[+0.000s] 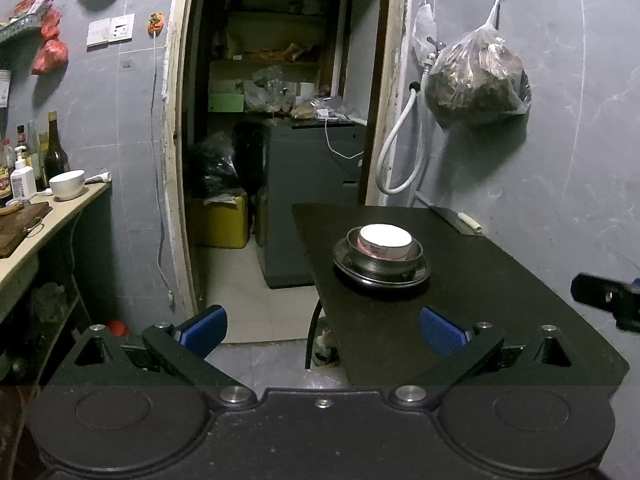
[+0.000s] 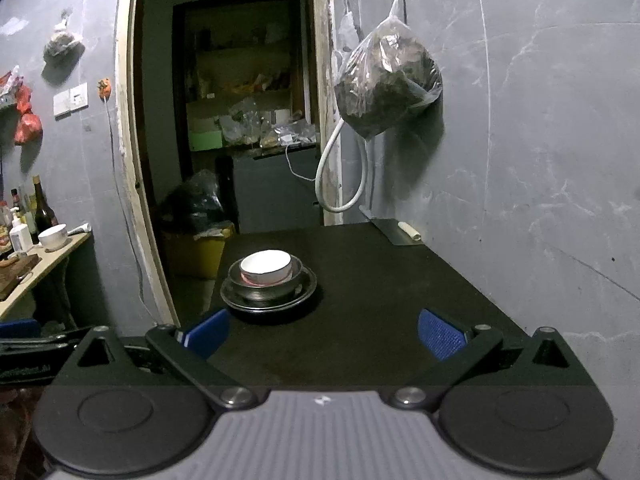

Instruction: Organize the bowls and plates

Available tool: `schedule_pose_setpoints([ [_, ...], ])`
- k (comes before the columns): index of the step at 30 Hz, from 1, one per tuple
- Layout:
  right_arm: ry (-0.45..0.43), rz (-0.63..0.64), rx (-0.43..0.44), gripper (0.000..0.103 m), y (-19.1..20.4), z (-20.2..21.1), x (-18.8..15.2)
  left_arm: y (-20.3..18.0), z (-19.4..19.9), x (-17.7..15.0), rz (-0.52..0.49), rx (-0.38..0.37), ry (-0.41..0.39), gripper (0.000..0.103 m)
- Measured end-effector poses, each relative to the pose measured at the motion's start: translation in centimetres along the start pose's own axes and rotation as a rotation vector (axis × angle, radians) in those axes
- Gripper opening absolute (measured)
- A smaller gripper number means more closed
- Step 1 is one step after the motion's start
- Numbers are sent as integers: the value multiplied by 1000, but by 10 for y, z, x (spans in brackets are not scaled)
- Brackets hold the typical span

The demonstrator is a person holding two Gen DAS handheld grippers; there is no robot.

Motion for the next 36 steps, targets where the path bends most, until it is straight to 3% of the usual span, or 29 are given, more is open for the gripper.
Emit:
schedule_pose_setpoints([
  [12, 90, -24, -8, 103, 3, 0, -25, 16, 11, -22, 23, 38, 54, 102],
  [36, 118, -3, -31, 103, 3, 11, -47, 12, 21, -40, 12, 31, 80, 102],
])
Point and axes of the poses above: each gripper's, at about its wrist camera, not at the fingertips, and z roughly against the way its jaws point, y to its left, x to its top, the point moved 3 cm from there along -z, roughly the way its jaws point, and after that the axes turned 2 degrees about y, right-handed, at the moved point
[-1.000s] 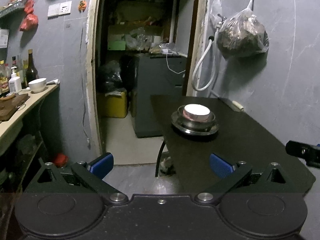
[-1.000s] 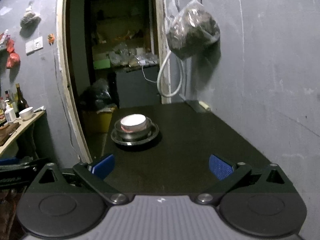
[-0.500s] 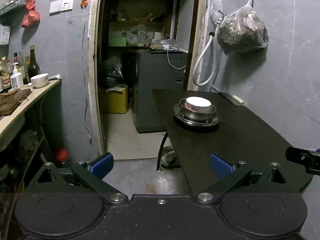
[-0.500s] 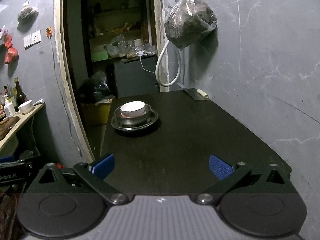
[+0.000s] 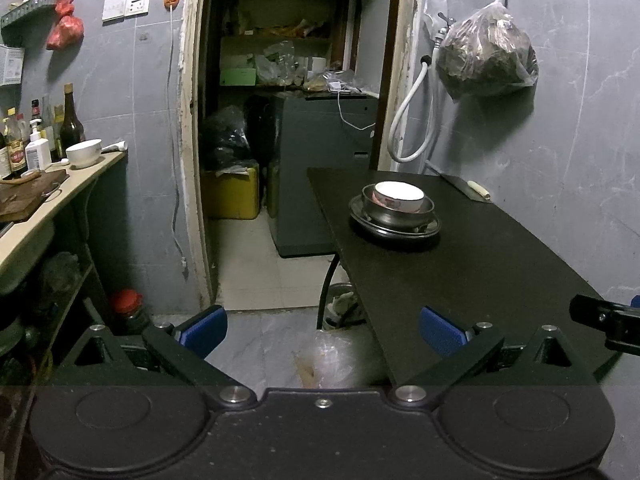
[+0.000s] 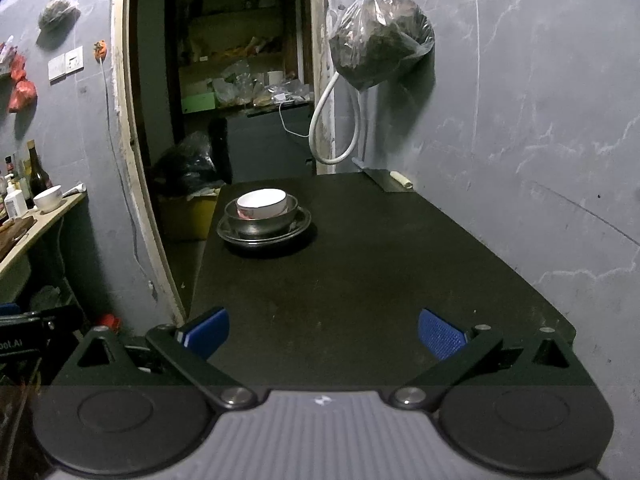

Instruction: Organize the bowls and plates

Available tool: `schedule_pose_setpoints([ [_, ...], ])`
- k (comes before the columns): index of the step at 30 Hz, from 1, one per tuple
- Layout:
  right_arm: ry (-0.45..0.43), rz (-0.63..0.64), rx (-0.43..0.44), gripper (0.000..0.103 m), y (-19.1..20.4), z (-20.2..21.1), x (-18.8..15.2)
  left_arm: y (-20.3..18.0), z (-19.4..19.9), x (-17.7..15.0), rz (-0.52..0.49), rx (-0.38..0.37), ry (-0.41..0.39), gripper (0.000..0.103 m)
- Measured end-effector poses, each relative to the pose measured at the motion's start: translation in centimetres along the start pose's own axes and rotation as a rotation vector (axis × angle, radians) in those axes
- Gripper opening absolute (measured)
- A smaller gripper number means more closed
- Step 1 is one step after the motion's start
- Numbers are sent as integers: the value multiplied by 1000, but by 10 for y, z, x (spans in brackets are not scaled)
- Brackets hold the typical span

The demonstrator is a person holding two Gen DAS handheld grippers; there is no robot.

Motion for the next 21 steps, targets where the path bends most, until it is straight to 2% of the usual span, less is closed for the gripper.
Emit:
schedule_pose_setpoints([
  [21, -2, -14, -17, 103, -10, 0, 1, -5, 1, 0, -14, -11, -4, 102],
])
Point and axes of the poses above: each gripper's, at about its wrist camera, not at the fingertips, and z roughly against the way its jaws point, y to its left, x to its top, the point moved 3 cm from there along -z, roughly the way its jaws point, and after that the axes turned 2 degrees about y, right-handed, at the moved point
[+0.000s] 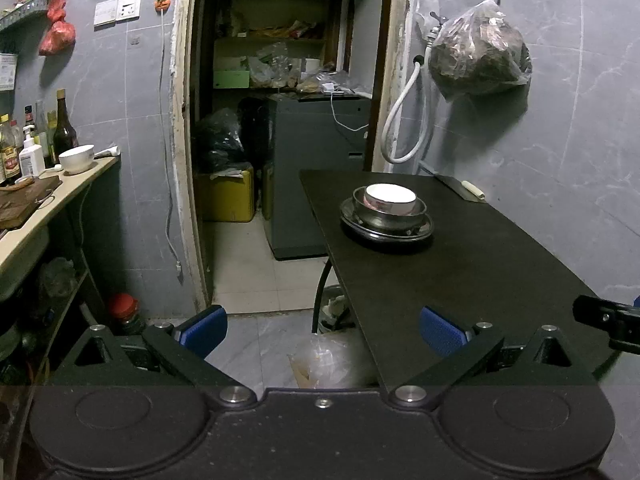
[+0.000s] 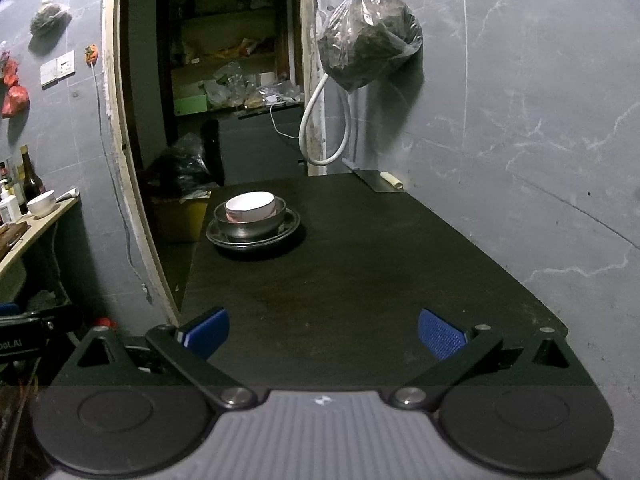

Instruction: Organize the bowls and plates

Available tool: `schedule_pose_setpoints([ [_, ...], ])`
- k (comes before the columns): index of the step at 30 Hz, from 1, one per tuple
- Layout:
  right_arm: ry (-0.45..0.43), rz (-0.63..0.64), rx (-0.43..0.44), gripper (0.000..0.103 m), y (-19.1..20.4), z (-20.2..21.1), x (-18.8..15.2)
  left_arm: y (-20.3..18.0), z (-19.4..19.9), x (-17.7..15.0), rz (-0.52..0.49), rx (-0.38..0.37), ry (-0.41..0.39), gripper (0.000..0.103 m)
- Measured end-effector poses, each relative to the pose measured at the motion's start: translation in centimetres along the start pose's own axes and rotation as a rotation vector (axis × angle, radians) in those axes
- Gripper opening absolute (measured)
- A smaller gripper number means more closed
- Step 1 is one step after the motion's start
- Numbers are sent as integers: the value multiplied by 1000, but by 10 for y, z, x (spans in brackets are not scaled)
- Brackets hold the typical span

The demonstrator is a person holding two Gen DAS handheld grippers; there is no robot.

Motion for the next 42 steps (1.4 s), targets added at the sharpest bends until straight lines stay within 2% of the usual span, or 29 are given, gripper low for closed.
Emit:
schedule_pose_setpoints([
  [42, 16, -3, -1, 103, -4, -7, 3, -6, -11, 2, -2, 11, 15, 102],
])
Point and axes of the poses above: each gripper's, at about its wrist camera, not at the fingertips, and z roughly against the way its jaws point, y to its left, x to its top, the point moved 3 cm from there along -z, roughly the way its jaws point, and after that the axes turned 2 degrees about y, right-handed, at the moved point
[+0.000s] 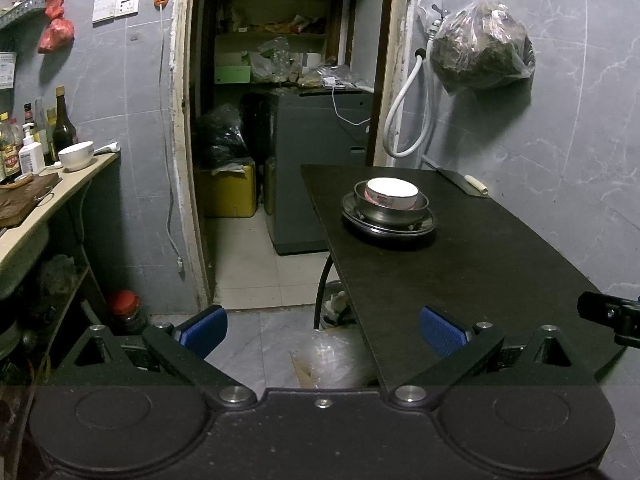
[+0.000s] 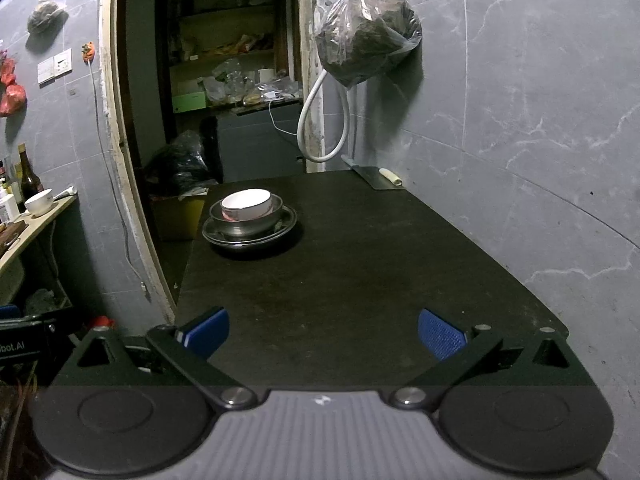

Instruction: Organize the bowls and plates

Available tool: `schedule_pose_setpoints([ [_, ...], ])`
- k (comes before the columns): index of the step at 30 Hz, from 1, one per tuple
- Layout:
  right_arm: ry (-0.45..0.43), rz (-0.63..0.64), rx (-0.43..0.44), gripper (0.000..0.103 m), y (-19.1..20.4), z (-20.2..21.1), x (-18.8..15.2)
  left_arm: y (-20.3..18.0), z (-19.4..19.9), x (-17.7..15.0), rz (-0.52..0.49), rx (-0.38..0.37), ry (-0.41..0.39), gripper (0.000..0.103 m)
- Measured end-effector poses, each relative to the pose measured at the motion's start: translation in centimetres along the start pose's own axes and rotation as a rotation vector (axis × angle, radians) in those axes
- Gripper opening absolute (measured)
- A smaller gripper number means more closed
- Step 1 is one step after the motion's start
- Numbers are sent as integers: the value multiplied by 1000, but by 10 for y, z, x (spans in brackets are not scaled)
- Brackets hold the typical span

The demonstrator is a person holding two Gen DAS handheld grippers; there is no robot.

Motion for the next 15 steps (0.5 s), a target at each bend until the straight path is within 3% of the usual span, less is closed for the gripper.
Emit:
schedule_pose_setpoints([
  [15, 6, 2, 2, 103, 2, 0, -1, 1, -1, -1, 1, 0, 2, 102],
])
Point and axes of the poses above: each gripper's, at about its wrist camera, not at the fingertips, and z roughly against the way its jaws point, y to its left, x to its top, the point moved 3 cm from there along -z, roughly the way its jaws point, and after that the axes turned 2 degrees about y, right-handed, at the moved point
